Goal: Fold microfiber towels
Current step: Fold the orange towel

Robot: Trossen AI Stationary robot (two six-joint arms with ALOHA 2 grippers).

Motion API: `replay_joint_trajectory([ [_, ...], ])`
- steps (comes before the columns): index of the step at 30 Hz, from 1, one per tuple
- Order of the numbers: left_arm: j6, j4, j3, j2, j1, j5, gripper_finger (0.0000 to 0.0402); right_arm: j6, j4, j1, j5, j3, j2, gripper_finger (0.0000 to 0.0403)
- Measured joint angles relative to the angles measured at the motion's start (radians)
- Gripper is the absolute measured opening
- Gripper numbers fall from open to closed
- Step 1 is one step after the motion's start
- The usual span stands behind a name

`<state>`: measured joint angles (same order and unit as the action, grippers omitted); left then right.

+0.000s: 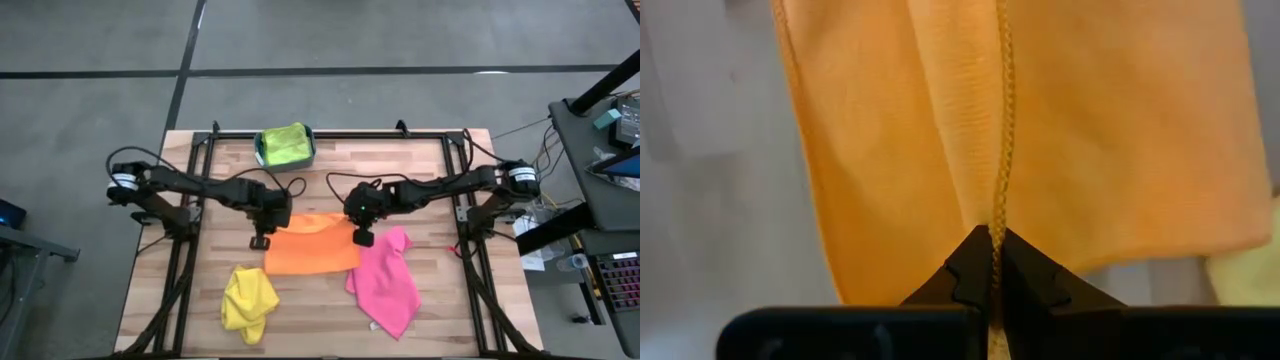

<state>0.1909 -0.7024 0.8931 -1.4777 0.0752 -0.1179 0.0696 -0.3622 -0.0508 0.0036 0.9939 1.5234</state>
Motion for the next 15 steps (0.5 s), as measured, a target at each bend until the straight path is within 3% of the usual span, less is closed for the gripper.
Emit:
replay_joint_trajectory([
  [7, 0.029, 0.046, -0.002, -0.034, 0.044, 0.001, 0.0000, -0.005, 0.000, -0.029, 0.010, -0.002, 0.001, 0.0008],
  [15, 0.031, 0.066, -0.010, -0.079, 0.070, 0.077, 0.0000, -0.009, 0.007, -0.037, 0.051, -0.002, 0.061, 0.0009],
])
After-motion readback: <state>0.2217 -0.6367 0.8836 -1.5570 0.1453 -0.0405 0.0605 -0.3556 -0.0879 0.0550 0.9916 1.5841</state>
